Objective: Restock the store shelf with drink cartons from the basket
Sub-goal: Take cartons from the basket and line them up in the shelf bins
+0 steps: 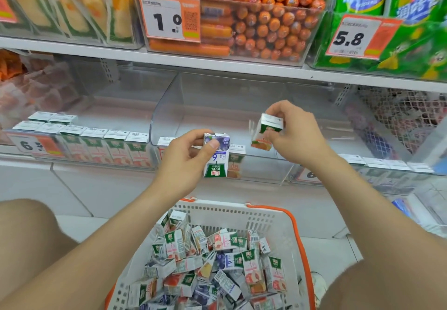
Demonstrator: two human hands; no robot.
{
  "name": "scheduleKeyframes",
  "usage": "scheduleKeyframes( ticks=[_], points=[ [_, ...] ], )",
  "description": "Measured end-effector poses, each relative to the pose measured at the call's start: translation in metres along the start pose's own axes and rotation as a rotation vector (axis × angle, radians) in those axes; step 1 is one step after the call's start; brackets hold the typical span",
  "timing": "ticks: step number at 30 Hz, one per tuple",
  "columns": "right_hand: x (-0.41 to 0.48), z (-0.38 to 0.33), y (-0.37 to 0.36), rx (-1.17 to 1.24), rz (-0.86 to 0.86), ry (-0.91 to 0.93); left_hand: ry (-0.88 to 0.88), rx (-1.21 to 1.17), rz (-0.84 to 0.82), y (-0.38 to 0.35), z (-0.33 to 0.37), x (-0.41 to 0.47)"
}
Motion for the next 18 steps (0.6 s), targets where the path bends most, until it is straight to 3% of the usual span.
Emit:
scheduleKeyframes(
  ticks=[3,8,15,18],
  points=[
    [0.004,0.001,-0.019,-0.172,-0.163,0.035,0.004,0.01,0.007,-0.003,0.001,0.0],
    [-0.001,-0.004,-0.041,-0.149,-0.47,0.064,0.035,-0.041,0.033,-0.006,0.0,0.003],
    [-0.003,-0.005,-0.044,-0.14,-0.497,0.102,0.114,-0.138,0.063,-0.019,0.002,0.004],
    [-0.007,-0.01,-0.036,-0.182,-0.366,0.169,0.238,-0.356,0.078,-0.025,-0.001,0.003]
  ],
)
Point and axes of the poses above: each hand's wrist, its own x-axis towards the middle knuckle, its own y-axis out of the back of the hand, z = x × y, the point moved 5 cm from there along x, towards the middle knuckle, and after that the axes turned 14 degrees about -x, right-handed, at the moved point
